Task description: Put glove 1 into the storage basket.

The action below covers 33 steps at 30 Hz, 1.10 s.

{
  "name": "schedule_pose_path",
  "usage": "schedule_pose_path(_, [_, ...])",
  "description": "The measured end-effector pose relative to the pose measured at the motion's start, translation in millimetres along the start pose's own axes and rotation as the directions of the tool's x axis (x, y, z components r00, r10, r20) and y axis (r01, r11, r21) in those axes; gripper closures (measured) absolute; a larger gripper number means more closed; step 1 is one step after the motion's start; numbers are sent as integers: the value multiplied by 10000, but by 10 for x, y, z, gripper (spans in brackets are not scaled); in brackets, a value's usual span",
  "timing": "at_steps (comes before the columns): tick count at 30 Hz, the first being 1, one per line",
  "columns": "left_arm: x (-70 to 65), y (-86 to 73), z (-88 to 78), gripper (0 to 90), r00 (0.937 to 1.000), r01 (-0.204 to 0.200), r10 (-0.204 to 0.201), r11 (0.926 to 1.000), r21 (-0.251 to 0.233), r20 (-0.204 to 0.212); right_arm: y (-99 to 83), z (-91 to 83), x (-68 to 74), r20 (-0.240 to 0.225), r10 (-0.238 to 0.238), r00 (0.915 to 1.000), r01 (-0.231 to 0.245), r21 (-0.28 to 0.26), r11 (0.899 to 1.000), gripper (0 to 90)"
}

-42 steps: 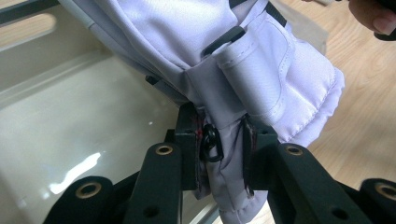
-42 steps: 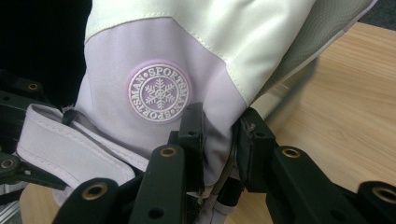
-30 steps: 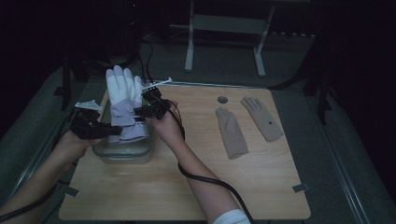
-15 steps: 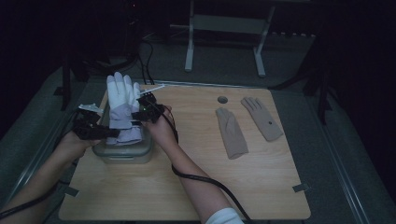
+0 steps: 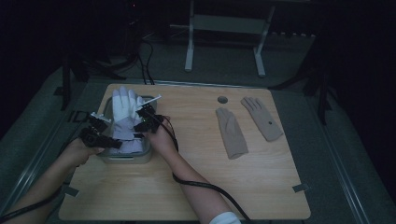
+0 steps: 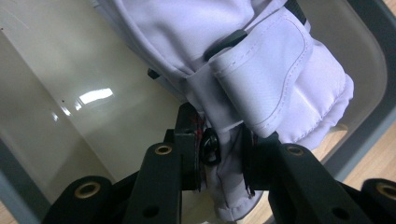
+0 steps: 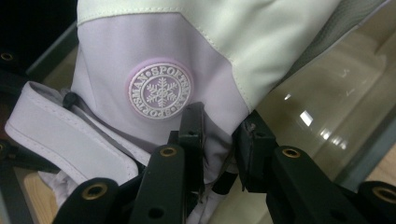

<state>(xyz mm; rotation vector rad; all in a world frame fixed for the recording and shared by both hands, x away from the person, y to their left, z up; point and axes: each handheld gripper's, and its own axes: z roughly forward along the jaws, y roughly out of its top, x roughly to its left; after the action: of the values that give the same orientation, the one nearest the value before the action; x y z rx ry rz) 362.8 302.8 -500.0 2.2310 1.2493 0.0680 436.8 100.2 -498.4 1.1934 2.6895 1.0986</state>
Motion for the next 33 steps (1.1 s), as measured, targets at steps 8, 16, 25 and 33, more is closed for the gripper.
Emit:
schedule_pose_path(8, [-73, 9, 28, 565, 9989, -380, 391, 9984, 419, -261, -67, 47, 1, 90, 82, 9999, -85, 317, 9995, 739])
schedule_pose_path(16, [-67, 15, -133, 394, 9988, -176, 144, 9973, -708, -463, -31, 80, 47, 653, -219, 9976, 171, 726, 9972, 734])
schedule_pose_path(25, [-145, 52, -88, 438, 9958, -380, 316, 9966, -735, -859, 14, -12, 63, 427, -610, 9972, 575, 794, 9952, 523])
schedule_pose_path(33, [-171, 69, -49, 442, 9954, -300, 225, 9963, -802, -934, 48, -352, -11, 183, -852, 9962, 849, 146, 9963, 340])
